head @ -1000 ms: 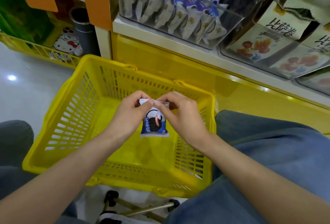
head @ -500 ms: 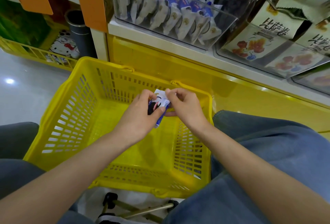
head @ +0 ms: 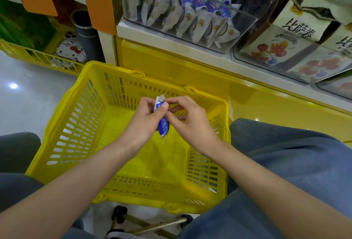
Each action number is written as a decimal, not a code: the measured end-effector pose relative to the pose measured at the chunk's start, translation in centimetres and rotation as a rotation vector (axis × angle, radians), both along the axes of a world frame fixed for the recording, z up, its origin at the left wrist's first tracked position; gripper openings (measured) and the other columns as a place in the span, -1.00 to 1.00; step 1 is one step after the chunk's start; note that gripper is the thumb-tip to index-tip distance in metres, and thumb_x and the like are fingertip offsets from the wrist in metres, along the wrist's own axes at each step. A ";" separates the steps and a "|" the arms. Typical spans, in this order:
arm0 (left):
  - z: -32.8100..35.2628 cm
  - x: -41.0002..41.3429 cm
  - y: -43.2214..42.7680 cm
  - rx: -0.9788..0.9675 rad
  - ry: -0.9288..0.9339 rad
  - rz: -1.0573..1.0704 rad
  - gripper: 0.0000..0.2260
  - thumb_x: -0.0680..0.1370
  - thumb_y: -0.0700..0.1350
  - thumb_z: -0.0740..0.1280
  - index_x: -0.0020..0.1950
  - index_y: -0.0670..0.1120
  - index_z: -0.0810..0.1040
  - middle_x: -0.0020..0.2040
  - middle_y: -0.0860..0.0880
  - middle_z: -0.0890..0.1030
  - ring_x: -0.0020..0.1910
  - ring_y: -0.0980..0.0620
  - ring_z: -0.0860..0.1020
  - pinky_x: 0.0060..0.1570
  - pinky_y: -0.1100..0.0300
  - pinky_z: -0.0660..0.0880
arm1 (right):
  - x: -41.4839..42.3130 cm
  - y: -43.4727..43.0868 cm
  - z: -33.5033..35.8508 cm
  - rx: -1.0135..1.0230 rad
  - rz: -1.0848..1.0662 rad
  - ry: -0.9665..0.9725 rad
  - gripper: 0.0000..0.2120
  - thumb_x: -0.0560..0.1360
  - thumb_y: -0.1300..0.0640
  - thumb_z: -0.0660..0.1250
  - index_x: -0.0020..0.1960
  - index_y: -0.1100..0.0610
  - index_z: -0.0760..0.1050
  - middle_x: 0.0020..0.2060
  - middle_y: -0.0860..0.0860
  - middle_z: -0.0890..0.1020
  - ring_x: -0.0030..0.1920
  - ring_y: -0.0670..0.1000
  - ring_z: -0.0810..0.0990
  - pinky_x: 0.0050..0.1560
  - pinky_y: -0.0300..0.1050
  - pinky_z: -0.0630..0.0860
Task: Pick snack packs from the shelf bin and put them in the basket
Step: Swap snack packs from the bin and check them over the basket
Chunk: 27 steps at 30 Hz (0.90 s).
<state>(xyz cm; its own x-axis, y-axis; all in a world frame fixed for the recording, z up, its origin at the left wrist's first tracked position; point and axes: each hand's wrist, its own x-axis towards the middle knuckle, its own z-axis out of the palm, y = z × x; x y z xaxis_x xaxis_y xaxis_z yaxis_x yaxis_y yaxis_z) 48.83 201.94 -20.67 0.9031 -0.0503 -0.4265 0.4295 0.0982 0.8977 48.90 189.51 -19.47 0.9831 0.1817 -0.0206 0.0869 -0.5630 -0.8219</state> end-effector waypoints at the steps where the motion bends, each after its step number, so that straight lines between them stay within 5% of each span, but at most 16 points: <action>1: 0.0 0.0 0.0 0.007 -0.004 0.002 -0.92 0.57 -0.05 0.23 -0.06 -0.01 0.34 -0.08 -0.04 0.55 -0.12 0.06 0.55 -0.03 0.07 0.52 | 0.1 0.0 0.1 -0.006 -0.007 0.008 -0.81 0.48 0.18 0.36 0.09 0.12 0.57 -0.04 -0.05 0.54 -0.11 -0.19 0.55 -0.21 -0.43 0.50; 5: -0.3 -0.3 -0.1 0.091 0.000 0.004 -0.90 0.60 -0.11 0.18 -0.10 -0.02 0.30 0.02 -0.20 0.54 -0.09 -0.06 0.53 -0.01 -0.08 0.52 | 0.5 -0.3 0.4 -0.122 -0.041 0.009 -0.87 0.48 0.20 0.32 -0.02 0.11 0.63 -0.11 -0.05 0.66 -0.16 -0.17 0.57 -0.20 -0.35 0.46; 9: -0.3 -0.1 -0.6 0.115 -0.017 0.011 -0.91 0.59 -0.18 0.20 0.01 -0.12 0.28 0.04 -0.19 0.52 -0.22 0.05 0.55 -0.36 0.29 0.55 | 0.3 -0.4 0.6 -0.210 -0.077 -0.059 -0.88 0.49 0.17 0.30 -0.05 0.11 0.61 -0.16 -0.03 0.69 -0.19 -0.10 0.62 -0.10 -0.09 0.55; 11: -0.3 0.0 -0.8 0.125 -0.019 0.011 -0.87 0.59 -0.18 0.20 0.08 -0.16 0.28 0.05 -0.18 0.52 -0.22 0.05 0.55 -0.39 0.32 0.54 | 0.2 -0.4 0.5 -0.233 -0.090 -0.068 -0.88 0.51 0.15 0.29 -0.03 0.10 0.59 -0.16 -0.02 0.69 -0.17 -0.02 0.64 -0.10 0.01 0.56; 19: 0.4 0.4 -0.2 0.019 0.044 0.062 -0.65 0.48 -0.27 0.37 0.21 -0.14 0.34 -0.01 -0.08 0.51 -0.23 0.08 0.57 -0.37 0.32 0.55 | 0.2 -0.3 0.2 -0.128 0.010 0.008 -0.76 0.50 0.32 0.27 0.15 0.21 0.53 0.03 0.03 0.65 0.02 -0.14 0.57 -0.02 -0.30 0.52; 27: -0.1 0.8 -0.3 0.117 0.042 0.046 -0.71 0.48 -0.27 0.34 0.12 -0.10 0.34 -0.19 0.01 0.51 -0.31 0.13 0.56 -0.49 0.38 0.51 | 0.3 -0.4 0.1 -0.200 0.029 0.041 -0.73 0.48 0.31 0.23 0.14 0.18 0.56 0.01 0.08 0.67 0.06 0.03 0.62 0.07 0.04 0.53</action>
<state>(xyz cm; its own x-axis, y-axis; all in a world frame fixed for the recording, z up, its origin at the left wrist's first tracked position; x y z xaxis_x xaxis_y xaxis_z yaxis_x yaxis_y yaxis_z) 49.65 201.60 -20.77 0.8843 0.0428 -0.4649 0.4648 0.0144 0.8853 49.19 189.12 -19.36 0.9751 0.1984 -0.0986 0.0745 -0.7129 -0.6973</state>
